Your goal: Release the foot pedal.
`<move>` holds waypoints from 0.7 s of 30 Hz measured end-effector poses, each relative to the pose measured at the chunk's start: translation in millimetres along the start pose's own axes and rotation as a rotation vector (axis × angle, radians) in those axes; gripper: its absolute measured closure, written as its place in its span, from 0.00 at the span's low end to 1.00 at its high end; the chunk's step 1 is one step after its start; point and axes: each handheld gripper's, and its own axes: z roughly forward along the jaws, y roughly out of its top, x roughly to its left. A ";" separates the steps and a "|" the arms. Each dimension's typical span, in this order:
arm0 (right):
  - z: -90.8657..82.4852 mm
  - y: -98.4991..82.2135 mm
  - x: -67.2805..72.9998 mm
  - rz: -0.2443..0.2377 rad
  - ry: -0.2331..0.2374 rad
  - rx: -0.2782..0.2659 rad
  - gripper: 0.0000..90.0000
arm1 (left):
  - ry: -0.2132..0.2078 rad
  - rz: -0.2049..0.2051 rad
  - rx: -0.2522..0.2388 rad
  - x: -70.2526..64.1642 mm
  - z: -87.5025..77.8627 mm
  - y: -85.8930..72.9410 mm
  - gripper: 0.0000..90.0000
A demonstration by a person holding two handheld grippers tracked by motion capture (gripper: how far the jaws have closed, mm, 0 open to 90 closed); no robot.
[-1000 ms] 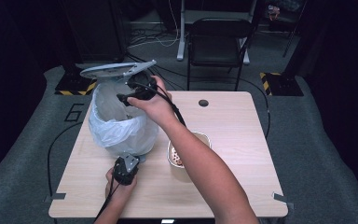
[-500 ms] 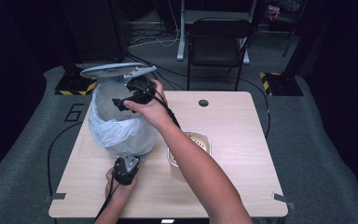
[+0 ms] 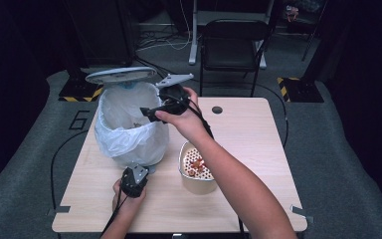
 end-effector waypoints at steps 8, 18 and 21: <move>-35.2 -18.5 -16.0 -0.009 -0.031 0.003 0.17 | -0.045 -0.016 -0.021 5.7 -2.8 -2.2 0.93; -67.4 -32.6 -27.2 -0.032 -0.069 0.012 0.21 | -0.154 -0.030 -0.022 2.0 -19.2 8.1 0.57; -77.0 -33.5 -30.9 -0.044 -0.076 0.007 0.22 | -0.207 -0.045 0.004 3.4 -23.4 12.6 0.51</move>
